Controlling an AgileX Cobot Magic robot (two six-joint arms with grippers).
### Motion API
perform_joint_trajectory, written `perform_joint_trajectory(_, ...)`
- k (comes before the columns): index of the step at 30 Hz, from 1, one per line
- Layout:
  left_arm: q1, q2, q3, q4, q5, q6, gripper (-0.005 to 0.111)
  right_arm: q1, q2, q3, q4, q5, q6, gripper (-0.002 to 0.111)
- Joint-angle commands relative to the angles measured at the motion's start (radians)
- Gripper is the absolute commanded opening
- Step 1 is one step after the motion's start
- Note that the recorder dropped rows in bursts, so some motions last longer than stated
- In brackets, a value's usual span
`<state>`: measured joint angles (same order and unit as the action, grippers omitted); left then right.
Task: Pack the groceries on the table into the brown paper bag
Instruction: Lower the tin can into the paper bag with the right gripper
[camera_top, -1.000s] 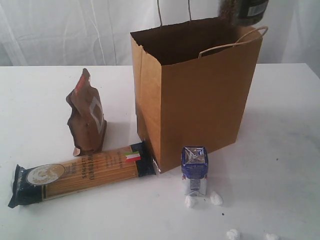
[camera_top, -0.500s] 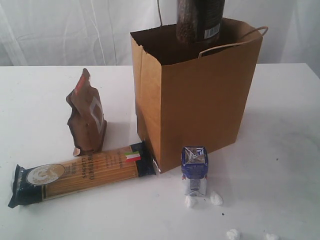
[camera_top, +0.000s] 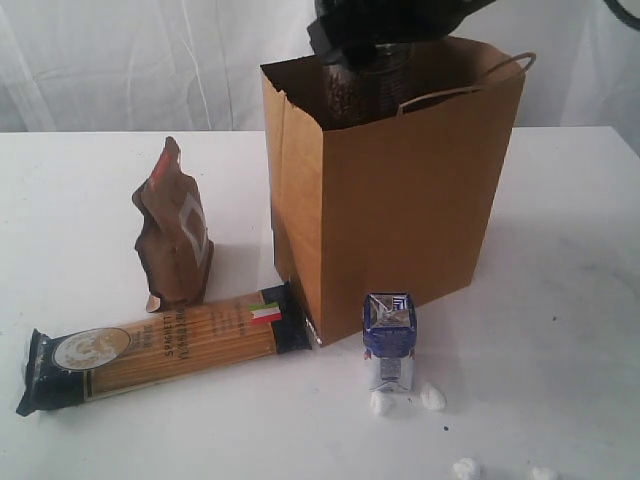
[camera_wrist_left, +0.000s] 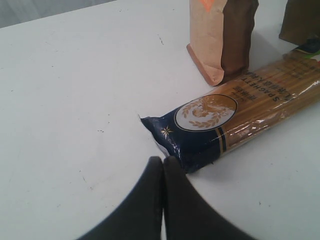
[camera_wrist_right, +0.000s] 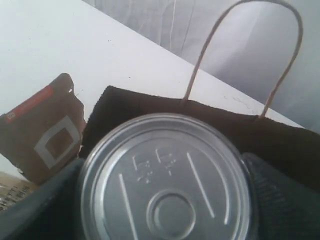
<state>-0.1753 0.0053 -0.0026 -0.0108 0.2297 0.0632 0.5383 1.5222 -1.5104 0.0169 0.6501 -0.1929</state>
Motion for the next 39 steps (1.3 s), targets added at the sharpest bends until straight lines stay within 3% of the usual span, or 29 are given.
perform_joint_trajectory(1,0.004,-0.005,0.003,-0.002,0.003,-0.002,0.0,0.019,0.018,0.0,0.015,-0.065,-0.041,0.0)
perform_joint_trajectory(6,0.004,-0.005,0.003,-0.002,0.003,-0.002,0.0,0.051,0.068,0.0,0.017,-0.07,-0.117,0.0)
perform_joint_trajectory(24,0.004,-0.005,0.003,-0.002,0.003,-0.002,0.0,0.059,0.155,0.0,0.009,0.018,-0.115,0.0)
perform_joint_trajectory(34,0.004,-0.005,0.003,-0.002,0.003,-0.002,0.0,0.047,0.087,0.0,-0.017,0.017,0.065,0.0)
perform_joint_trajectory(39,0.004,-0.005,0.003,-0.002,0.003,-0.002,0.0,0.022,0.074,0.0,-0.011,0.034,0.065,0.0)
